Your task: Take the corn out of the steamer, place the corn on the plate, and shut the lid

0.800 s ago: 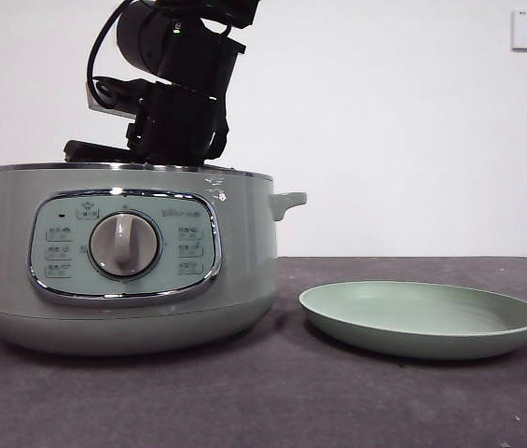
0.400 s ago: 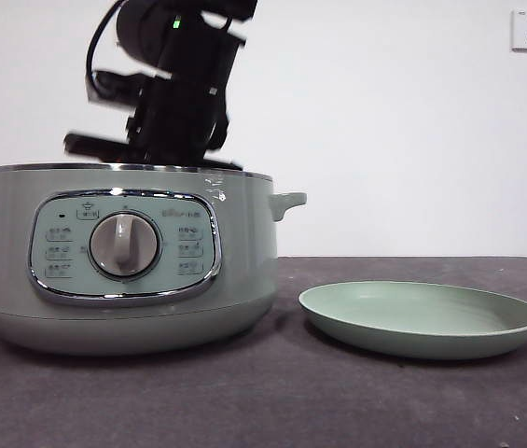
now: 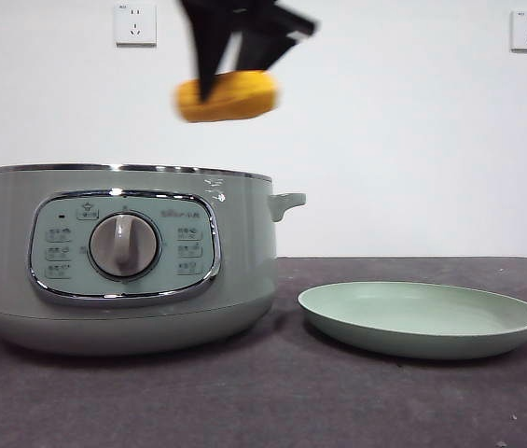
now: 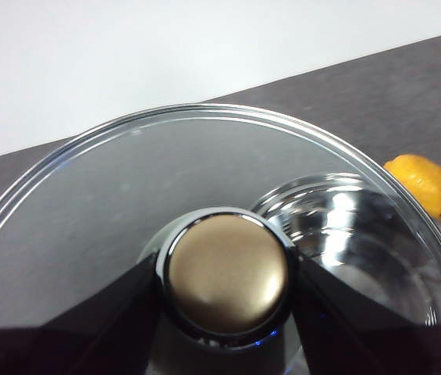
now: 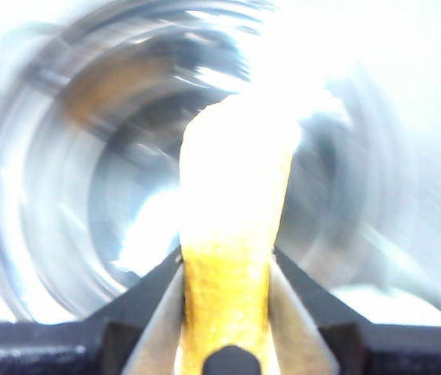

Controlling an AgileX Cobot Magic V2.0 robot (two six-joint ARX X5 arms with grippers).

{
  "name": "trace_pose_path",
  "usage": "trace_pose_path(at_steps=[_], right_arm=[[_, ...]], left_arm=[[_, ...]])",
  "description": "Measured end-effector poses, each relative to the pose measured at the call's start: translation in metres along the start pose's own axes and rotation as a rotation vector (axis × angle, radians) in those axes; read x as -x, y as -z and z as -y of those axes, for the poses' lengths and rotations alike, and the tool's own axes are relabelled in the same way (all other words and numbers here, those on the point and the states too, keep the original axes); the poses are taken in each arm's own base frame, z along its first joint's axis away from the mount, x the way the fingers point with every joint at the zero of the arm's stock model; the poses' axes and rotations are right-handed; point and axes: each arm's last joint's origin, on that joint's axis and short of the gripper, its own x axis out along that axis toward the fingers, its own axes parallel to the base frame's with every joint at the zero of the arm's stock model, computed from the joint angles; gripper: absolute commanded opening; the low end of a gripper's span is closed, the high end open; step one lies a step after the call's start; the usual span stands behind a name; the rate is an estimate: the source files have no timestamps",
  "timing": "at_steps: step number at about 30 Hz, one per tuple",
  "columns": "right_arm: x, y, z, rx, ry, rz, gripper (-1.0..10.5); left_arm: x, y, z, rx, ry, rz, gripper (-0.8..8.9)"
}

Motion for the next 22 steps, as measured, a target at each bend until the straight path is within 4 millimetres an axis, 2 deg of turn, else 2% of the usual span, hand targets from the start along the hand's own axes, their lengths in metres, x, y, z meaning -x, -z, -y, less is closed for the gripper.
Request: trace_pose_path(at_steps=[5,9,14,18,22], right_arm=[[0.02,0.02,0.033,-0.076,0.098,-0.131,-0.2],[0.024,0.034,0.065,-0.183,0.16,-0.216,-0.2],[0.004,0.056,0.093,-0.299,0.194,-0.32,-0.2],[-0.02,0.082,0.091,-0.316,0.186,-0.44,-0.2],[-0.038,0.104,0.086,-0.318,0.186,-0.425,-0.2]], left_arm=[[-0.018,-0.006,0.007,0.0,0.066,0.001,-0.09],[-0.029,-0.009,0.011,-0.001,0.117,-0.003,-0.09],[-0.038,-0.009,0.014,-0.005,0.126,-0.025,-0.09],[-0.039,-0.009,0.015,-0.006,0.124,-0.029,-0.09],[-0.04,-0.01,0.015,-0.004,0.125,-0.021,-0.09]])
